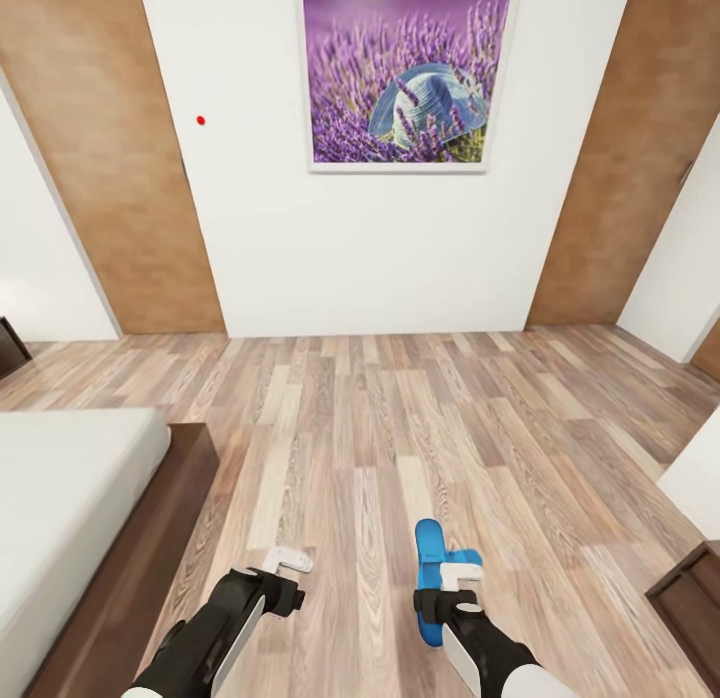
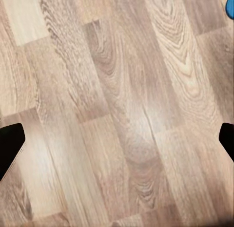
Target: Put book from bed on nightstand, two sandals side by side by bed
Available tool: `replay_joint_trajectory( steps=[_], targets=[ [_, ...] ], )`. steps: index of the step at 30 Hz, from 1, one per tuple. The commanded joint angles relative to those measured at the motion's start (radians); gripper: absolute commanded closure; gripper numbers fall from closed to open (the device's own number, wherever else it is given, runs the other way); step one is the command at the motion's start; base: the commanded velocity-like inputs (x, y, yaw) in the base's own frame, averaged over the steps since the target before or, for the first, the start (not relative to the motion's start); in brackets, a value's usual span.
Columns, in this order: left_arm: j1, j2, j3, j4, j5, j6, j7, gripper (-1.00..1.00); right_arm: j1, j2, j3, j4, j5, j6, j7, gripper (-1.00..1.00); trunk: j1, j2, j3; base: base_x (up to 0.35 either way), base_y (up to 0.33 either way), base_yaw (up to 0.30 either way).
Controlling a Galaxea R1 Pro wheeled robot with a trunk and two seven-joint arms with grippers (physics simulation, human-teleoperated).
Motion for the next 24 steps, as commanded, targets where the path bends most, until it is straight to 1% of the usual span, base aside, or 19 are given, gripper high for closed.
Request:
replay_joint_trajectory(
  steps=[1, 13, 24],
  targets=[
    [0.0, 0.0, -0.001, -0.001, -0.001, 0.005, -0.001, -1.0, 0.0, 0.0, 0.001, -0.002, -0.001, 0.006, -0.004, 1.0, 0.0, 0.0, -0.001, 0.27, 0.0, 0.0],
    [0.0, 0.0, -0.002, -0.001, -0.001, 0.004, -0.001, -1.0, 0.0, 0.0, 0.001, -0.002, 0.005, 0.006, -0.004, 1.0, 0.0, 0.0, -0.001, 0.265, 0.0, 0.0],
    [0.0, 0.0, -0.002, -0.002, -0.001, 0.004, -0.001, -1.0, 0.0, 0.0, 0.001, -0.002, 0.0, 0.006, -0.004, 1.0, 0.0, 0.0, -0.001, 0.248, 0.0, 0.0]
  ],
)
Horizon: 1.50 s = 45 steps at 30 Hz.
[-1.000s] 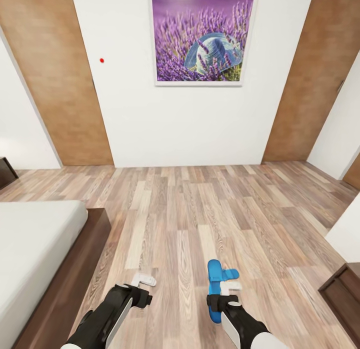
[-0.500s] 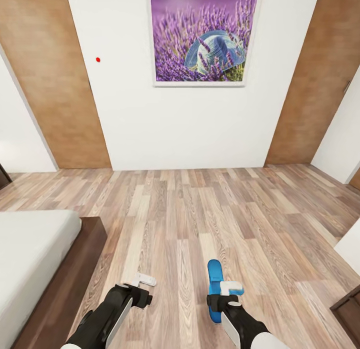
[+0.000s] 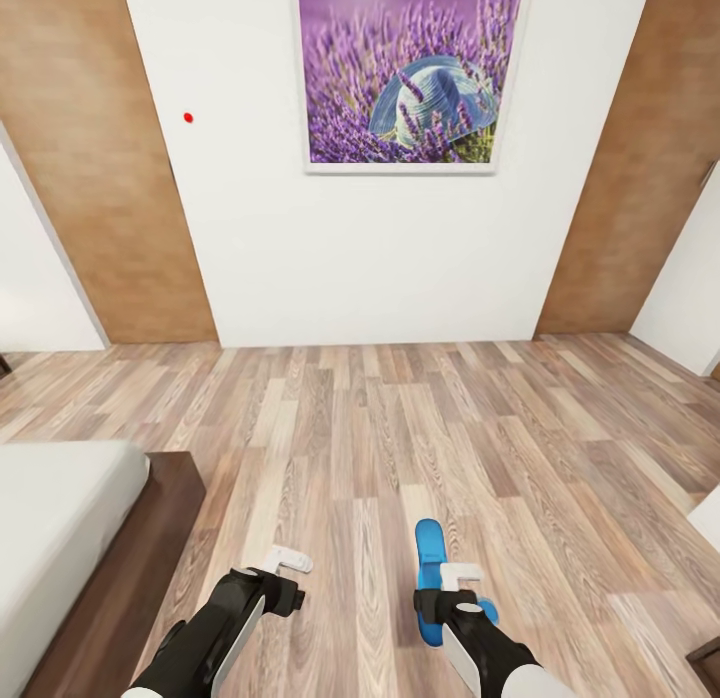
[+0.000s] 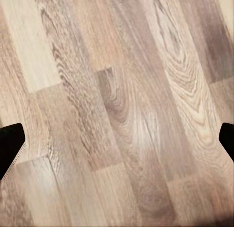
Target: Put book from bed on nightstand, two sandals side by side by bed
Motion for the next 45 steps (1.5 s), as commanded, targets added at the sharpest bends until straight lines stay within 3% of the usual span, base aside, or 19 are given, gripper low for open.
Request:
replay_joint_trajectory(
  steps=[1, 12, 34, 38, 45],
  targets=[
    [0.0, 0.0, -0.001, -0.001, -0.001, 0.005, -0.001, -1.0, 0.0, 0.0, 0.0, -0.002, -0.002, 0.006, -0.004, 1.0, 0.0, 0.0, -0.001, 0.228, 0.0, 0.0],
    [-0.012, 0.002, 0.003, -0.04, 0.002, 0.017, -0.003, -1.0, -0.047, 0.011, -0.029, -0.049, 0.004, 0.009, 0.007, 1.0, 0.0, 0.0, -0.001, 0.059, 0.0, 0.0],
    [-0.012, 0.002, 0.002, -0.04, 0.002, 0.017, -0.003, -1.0, -0.046, 0.011, -0.029, -0.078, 0.005, 0.009, 0.007, 1.0, 0.0, 0.0, -0.001, 0.0, 0.0, 0.0],
    [0.001, 0.012, -0.005, -0.018, 0.001, 0.013, 0.002, -1.0, -0.028, -0.008, -0.03, -0.078, 0.011, 0.007, 0.005, 1.0, 0.0, 0.0, -0.001, 0.0, 0.0, 0.0],
    [0.005, 0.015, -0.007, 0.011, 0.0, 0.011, 0.003, -1.0, -0.023, -0.014, -0.028, -0.078, 0.012, 0.006, 0.004, 1.0, 0.0, 0.0, -0.001, 0.0, 0.0, 0.0]
  ],
)
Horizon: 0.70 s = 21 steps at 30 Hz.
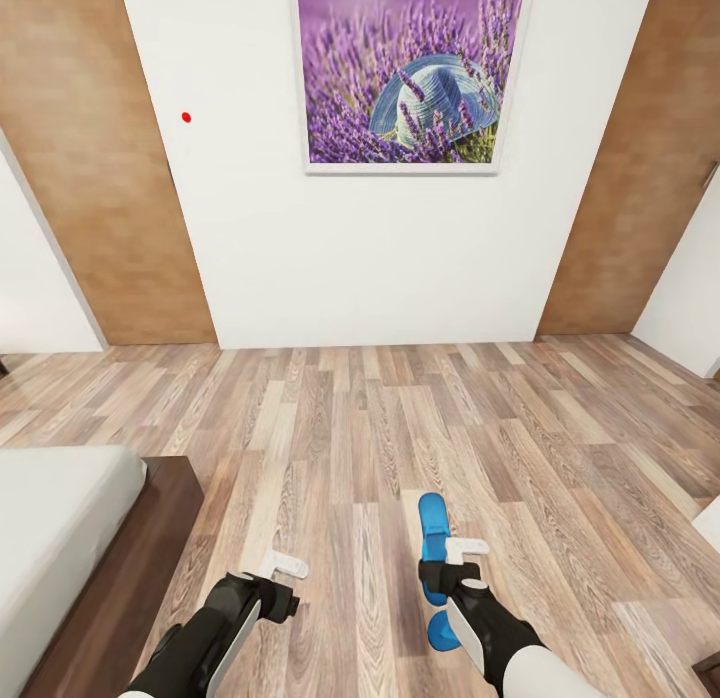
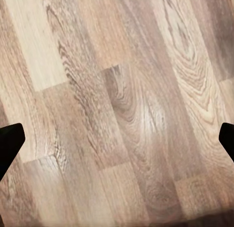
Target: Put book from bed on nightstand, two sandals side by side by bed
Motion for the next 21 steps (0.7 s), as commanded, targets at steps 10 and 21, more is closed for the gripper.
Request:
replay_joint_trajectory(
  steps=[10, 21],
  targets=[
    [0.0, 0.001, -0.002, 0.001, -0.001, 0.003, 0.001, -1.0, 0.001, -0.001, -0.002, -0.002, 0.0, 0.006, -0.002, 1.0, 0.0, 0.0, -0.001, 0.0, 0.0, 0.0],
    [0.001, 0.001, -0.003, 0.001, 0.001, 0.002, 0.002, -1.0, 0.001, -0.002, 0.001, -0.003, 0.0, 0.006, -0.002, 1.0, 0.0, 0.0, -0.001, 0.0, 0.0, 0.0]
  ],
)
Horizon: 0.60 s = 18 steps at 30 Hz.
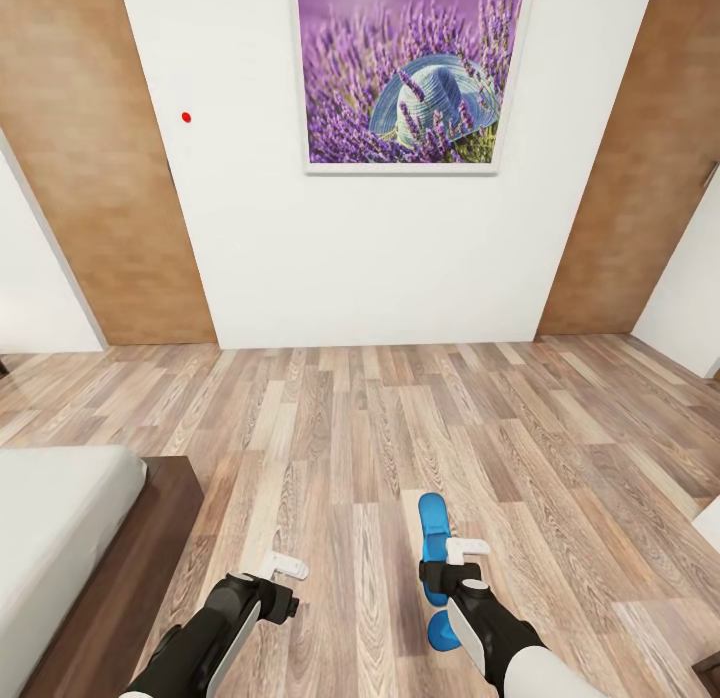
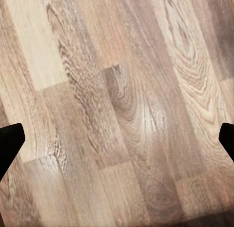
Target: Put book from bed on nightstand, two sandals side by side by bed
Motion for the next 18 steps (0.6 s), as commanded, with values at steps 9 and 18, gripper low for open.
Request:
replay_joint_trajectory(
  steps=[9, 18],
  targets=[
    [-0.001, 0.0, -0.001, -0.001, 0.0, 0.003, 0.002, -1.0, 0.0, 0.0, -0.001, -0.003, -0.001, 0.006, -0.003, 1.0, 0.0, 0.0, -0.001, 0.0, 0.0, 0.0],
    [-0.001, 0.0, -0.001, -0.001, 0.0, 0.003, 0.0, -1.0, 0.0, 0.0, 0.001, -0.003, -0.001, 0.005, -0.002, 1.0, 0.0, 0.0, -0.001, 0.009, 0.01, -0.063]
  ],
)
